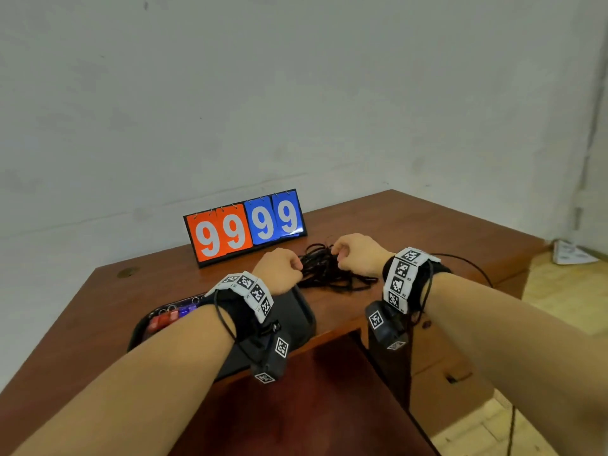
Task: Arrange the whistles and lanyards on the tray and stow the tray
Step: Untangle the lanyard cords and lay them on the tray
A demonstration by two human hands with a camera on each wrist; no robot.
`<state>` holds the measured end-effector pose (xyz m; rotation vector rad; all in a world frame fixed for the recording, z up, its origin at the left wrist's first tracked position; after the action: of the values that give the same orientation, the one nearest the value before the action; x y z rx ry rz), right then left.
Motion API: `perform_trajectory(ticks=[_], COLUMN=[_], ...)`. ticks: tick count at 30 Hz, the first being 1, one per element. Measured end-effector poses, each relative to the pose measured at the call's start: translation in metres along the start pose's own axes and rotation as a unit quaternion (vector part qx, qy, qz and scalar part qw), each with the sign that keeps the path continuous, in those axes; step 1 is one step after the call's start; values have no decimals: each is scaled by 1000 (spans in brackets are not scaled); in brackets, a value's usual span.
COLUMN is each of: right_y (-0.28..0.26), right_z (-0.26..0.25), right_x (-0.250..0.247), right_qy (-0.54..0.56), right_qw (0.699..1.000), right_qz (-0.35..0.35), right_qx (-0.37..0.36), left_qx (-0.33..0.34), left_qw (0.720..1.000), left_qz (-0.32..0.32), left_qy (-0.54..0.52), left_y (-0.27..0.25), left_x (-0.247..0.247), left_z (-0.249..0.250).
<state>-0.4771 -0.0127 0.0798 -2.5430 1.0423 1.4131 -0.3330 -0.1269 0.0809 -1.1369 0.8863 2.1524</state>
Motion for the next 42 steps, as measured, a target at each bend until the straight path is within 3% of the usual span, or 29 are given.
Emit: perform_trajectory(ticks=[10,14,26,30,34,42], right_y=[8,10,17,27,35,33], right_z=[57,59,60,56,50,22], right_x=[11,32,42,19,-9,-27], right_qy=[-45,-84,-157,-12,166,375], right_qw=[997,990,975,998,980,919], right_qz=[-52,-115,-160,-62,39,22], right_qx=[19,-16,-3,32,98,118], left_qx=[-29,-37,-27,-27,-30,-40], left_qw=[999,999,999,999,997,988], left_qz=[-19,-23,-11,-3,15,50], left_qy=[-4,-2,-14,-33,-67,-138], left_y=[9,9,17,20,28,38], left_x=[39,45,45,42,33,16], left_z=[9,6,7,10,13,24])
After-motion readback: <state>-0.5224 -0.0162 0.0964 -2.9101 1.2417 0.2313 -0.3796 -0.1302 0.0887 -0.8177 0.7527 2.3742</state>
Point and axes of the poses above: each hand's wrist, its own y-axis towards the middle knuckle, its own x-axis out of the palm, z = x × y, the point moved 7 cm from there along y, towards the middle knuckle, and after that the axes turned 13 degrees about z, right-handed, at the moved point
